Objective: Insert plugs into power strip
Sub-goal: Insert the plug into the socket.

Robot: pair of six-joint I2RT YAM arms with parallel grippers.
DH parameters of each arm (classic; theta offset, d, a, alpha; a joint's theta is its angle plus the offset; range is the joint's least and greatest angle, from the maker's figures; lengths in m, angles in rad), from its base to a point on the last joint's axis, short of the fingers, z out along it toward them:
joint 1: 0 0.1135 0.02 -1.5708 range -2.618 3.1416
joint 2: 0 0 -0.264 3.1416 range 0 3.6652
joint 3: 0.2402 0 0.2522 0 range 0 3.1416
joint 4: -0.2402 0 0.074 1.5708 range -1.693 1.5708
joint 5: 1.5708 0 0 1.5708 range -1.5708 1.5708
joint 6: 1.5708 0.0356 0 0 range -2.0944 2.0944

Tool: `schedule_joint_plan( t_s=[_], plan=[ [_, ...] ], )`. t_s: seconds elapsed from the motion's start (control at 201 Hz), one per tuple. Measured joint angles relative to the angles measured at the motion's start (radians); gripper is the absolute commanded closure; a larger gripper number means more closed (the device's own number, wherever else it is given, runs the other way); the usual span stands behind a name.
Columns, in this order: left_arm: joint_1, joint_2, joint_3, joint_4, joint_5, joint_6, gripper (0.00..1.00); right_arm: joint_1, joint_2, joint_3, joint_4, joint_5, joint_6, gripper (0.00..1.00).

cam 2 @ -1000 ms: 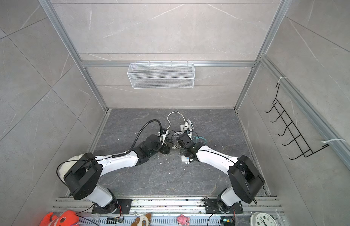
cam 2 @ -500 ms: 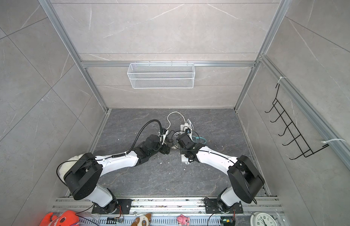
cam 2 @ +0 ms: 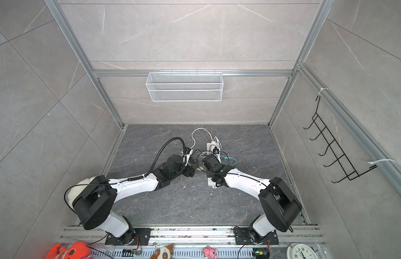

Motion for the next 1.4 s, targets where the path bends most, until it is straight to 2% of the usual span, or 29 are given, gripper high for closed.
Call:
schedule_joint_plan(
  t_s=[1.115,1.403],
  plan=[
    [0.0,-0.067,-0.04,0.002,-0.03,0.0,0.13,0.044,0.057,-0.053,0.092,0.089,0.087,0.94],
    [0.0,-0.126,-0.063,-0.007,-0.082,0.0,0.12,0.055,0.103,-0.014,0.064,0.12,0.087,0.94]
  ],
)
